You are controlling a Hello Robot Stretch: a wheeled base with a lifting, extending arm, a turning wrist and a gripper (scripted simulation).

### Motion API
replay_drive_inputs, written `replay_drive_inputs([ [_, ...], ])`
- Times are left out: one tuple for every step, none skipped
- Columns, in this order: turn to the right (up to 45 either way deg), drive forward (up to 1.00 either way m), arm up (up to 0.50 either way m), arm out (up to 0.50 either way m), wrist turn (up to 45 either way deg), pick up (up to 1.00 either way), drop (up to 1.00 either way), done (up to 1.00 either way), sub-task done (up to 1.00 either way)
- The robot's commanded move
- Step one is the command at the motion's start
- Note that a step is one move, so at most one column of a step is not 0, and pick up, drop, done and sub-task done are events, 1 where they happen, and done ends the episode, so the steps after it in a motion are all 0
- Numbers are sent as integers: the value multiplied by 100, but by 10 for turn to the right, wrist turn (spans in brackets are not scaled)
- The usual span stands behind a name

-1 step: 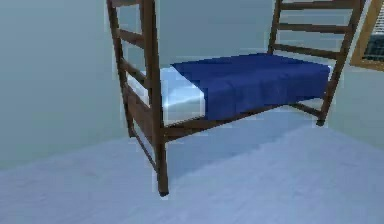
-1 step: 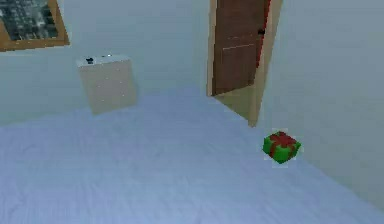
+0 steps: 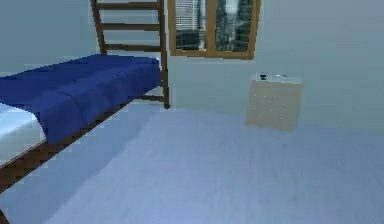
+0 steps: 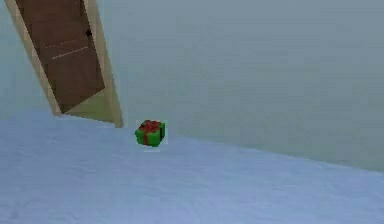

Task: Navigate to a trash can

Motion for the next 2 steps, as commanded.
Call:
replay_drive_inputs([
  [450,0,0,0,0,0,0,0,0],
  [60,0,0,0,0,0,0,0,0],
])
